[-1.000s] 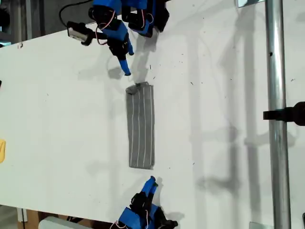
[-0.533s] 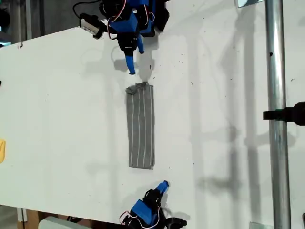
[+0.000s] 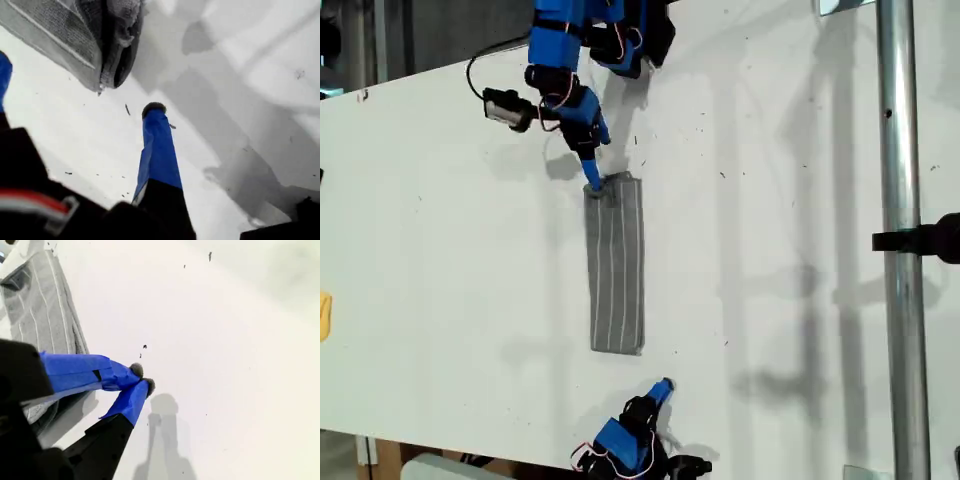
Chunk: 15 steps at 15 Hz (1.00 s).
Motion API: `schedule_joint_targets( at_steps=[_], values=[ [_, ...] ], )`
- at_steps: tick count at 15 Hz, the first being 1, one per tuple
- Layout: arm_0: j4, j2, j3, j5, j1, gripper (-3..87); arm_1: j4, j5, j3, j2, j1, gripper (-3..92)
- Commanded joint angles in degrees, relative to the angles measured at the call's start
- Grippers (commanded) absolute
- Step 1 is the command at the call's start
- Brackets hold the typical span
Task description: Grasp corners of a towel and fold twice.
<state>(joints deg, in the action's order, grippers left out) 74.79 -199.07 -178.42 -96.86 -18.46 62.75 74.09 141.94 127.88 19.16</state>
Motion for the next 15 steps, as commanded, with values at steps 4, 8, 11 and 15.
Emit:
schedule_joint_targets(
  at_steps=[4,8,11,15],
  values=[
    [-0.7,-0.2,-0.4,0.4,0.5,-1.4,-14.2,3.1,-23.6,-38.8,-5.1,48.1],
    [-0.7,-0.2,-0.4,1.0,-0.3,-1.4,-19.3,2.5,-34.8,-49.1,-4.8,44.2],
    [-0.7,-0.2,-0.4,1.7,-0.4,-1.4,-17.1,0.7,-35.4,-49.4,-2.4,-0.2],
    [-0.7,-0.2,-0.4,3.9,0.9,-1.4,-2.2,-0.2,-19.2,-26.4,-2.5,-0.2]
  ],
)
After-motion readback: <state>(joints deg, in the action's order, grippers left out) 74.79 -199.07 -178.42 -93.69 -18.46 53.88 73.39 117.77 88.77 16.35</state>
